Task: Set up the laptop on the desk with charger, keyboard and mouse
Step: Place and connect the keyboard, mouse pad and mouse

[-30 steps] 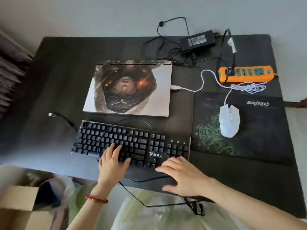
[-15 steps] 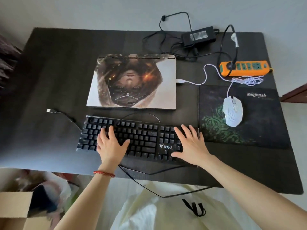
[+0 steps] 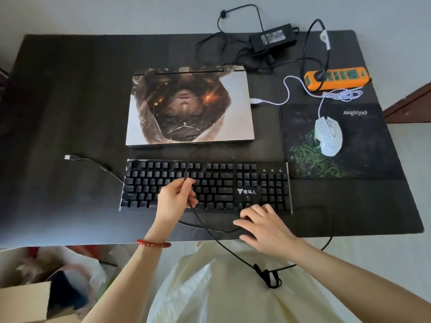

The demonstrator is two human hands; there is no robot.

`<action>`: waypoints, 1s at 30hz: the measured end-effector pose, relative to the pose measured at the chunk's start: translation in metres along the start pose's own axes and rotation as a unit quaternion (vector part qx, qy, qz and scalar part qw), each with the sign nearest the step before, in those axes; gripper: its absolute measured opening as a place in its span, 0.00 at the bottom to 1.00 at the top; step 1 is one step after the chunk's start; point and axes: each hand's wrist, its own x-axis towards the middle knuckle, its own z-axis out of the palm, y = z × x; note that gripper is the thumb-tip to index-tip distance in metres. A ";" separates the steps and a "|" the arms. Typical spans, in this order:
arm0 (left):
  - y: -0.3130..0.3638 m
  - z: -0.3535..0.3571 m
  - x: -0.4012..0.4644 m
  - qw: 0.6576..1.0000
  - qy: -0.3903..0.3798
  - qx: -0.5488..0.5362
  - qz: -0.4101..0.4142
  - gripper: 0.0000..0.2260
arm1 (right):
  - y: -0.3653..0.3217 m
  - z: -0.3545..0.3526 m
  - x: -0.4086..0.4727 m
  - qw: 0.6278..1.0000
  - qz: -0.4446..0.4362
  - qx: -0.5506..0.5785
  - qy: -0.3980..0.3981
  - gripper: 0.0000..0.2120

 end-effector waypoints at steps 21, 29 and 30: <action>-0.063 -0.120 0.050 0.915 0.074 0.396 0.037 0.22 | -0.083 -0.007 0.126 0.996 -0.028 0.002 -0.081 0.26; -0.090 -0.164 0.065 0.866 0.057 0.480 0.127 0.14 | -0.114 0.003 0.152 0.998 -0.009 -0.065 -0.024 0.35; -0.091 -0.162 0.063 0.862 0.057 0.487 0.126 0.13 | -0.116 0.006 0.161 0.997 -0.011 -0.057 -0.044 0.38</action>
